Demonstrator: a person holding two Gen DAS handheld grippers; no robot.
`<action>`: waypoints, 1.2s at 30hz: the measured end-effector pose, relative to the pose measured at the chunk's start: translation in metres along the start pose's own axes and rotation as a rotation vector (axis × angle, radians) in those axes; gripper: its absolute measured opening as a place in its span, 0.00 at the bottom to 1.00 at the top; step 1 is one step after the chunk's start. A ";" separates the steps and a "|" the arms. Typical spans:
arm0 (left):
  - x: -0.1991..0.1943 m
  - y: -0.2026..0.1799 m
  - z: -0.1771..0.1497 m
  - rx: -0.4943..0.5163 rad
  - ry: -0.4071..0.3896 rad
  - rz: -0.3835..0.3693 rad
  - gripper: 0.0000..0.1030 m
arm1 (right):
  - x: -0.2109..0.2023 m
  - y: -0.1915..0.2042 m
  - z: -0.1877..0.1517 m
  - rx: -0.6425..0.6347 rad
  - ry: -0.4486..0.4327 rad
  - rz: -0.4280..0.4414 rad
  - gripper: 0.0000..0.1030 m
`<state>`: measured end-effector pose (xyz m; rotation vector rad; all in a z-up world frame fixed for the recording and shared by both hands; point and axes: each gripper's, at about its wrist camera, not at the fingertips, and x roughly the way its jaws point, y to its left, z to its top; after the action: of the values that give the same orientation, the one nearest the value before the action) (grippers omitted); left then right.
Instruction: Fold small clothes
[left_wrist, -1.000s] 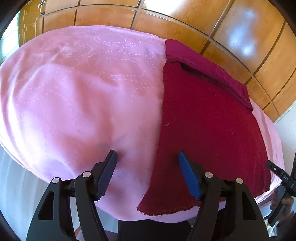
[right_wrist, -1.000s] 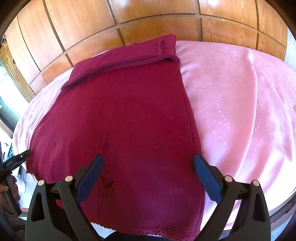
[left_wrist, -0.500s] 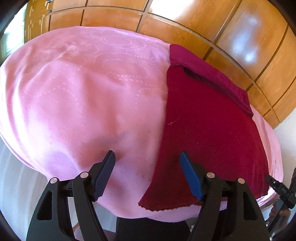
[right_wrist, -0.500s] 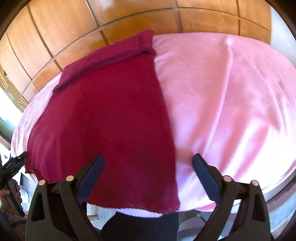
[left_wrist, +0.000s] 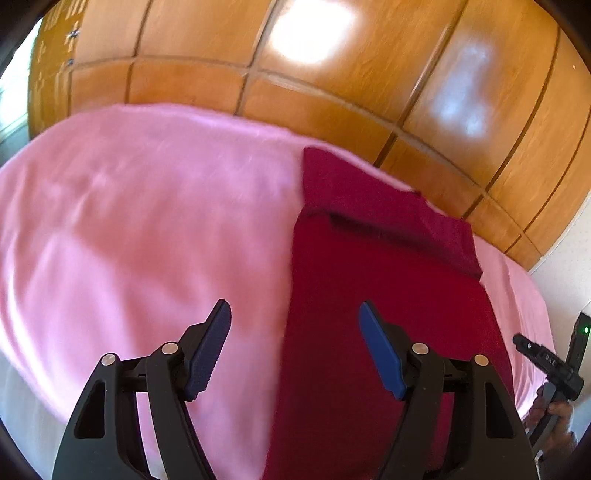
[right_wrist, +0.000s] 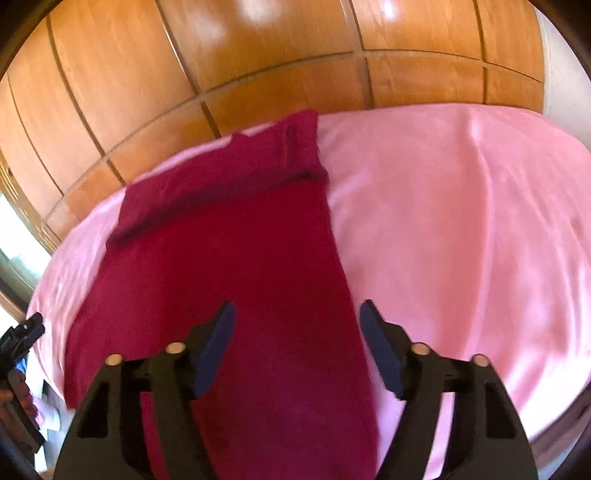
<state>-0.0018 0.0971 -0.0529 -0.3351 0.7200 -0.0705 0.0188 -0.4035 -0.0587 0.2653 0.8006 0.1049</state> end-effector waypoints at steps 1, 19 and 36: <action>0.007 -0.005 0.009 0.019 -0.003 -0.004 0.61 | 0.005 0.003 0.010 -0.006 -0.011 0.008 0.62; 0.224 -0.012 0.167 -0.029 0.112 -0.033 0.65 | 0.165 0.029 0.177 -0.104 -0.017 -0.040 0.49; 0.241 -0.010 0.173 0.018 0.088 0.159 0.57 | 0.205 0.049 0.169 -0.200 0.031 -0.063 0.08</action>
<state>0.2935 0.0926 -0.0818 -0.2577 0.8301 0.0588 0.2830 -0.3502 -0.0754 0.0494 0.8224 0.1293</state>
